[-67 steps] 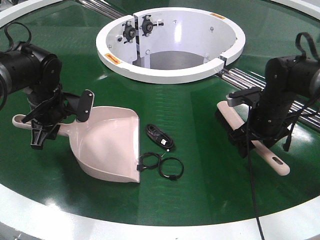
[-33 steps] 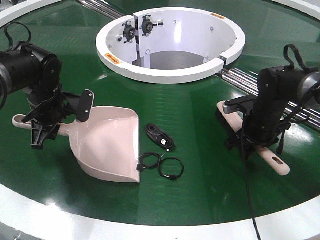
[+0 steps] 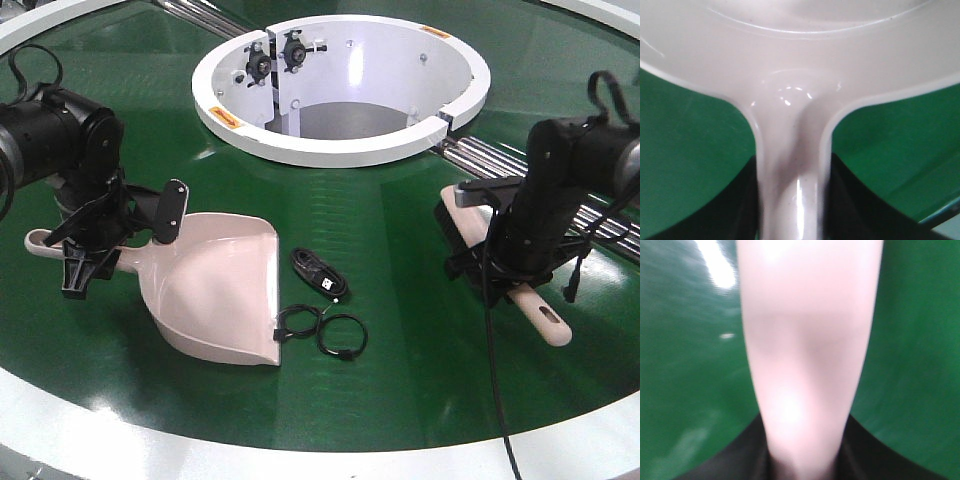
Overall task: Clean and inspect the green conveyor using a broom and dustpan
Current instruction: 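Reach the right gripper down and grasp the pink brush handle, then carry the brush with the right gripper toward the black cables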
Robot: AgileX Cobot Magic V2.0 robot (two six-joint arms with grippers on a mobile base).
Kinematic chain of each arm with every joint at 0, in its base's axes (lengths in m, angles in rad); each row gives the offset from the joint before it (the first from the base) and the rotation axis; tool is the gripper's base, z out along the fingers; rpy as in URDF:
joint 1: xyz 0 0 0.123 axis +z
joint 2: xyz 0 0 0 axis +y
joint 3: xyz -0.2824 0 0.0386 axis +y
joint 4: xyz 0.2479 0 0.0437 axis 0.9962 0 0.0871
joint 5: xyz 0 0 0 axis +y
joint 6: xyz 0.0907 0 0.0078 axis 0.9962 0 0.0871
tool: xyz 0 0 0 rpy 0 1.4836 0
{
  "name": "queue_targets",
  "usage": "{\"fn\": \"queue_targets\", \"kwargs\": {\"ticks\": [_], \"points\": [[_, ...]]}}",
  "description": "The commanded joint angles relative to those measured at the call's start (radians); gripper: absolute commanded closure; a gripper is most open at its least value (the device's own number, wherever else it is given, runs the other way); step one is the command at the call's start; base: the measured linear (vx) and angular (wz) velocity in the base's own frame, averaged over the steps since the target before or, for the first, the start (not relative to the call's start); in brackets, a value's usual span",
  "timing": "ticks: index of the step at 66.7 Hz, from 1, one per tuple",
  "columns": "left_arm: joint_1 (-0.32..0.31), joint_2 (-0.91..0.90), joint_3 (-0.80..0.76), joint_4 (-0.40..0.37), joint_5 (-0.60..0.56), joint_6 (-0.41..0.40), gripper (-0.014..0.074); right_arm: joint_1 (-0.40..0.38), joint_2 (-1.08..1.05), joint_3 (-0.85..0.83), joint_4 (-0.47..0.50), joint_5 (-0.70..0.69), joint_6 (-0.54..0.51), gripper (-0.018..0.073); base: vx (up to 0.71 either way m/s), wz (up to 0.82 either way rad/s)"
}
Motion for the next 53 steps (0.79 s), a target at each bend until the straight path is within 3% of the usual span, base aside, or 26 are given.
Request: {"fn": "queue_targets", "kwargs": {"ticks": [1,27,53], "points": [[-0.015,-0.046,-0.026,-0.009,0.019,0.03,0.0603,0.016,-0.092,-0.023,0.038,0.028,0.047,0.0564,0.0,0.0],[-0.015,-0.046,-0.026,-0.009,0.019,0.03,0.0603,0.29,-0.11,-0.023,-0.026,0.154,0.32,0.0564,0.0,0.0],[-0.015,-0.046,-0.026,-0.009,0.019,0.03,0.0603,0.407,-0.051,-0.028,-0.046,0.196,0.52,0.0561,0.0,0.0]]}}
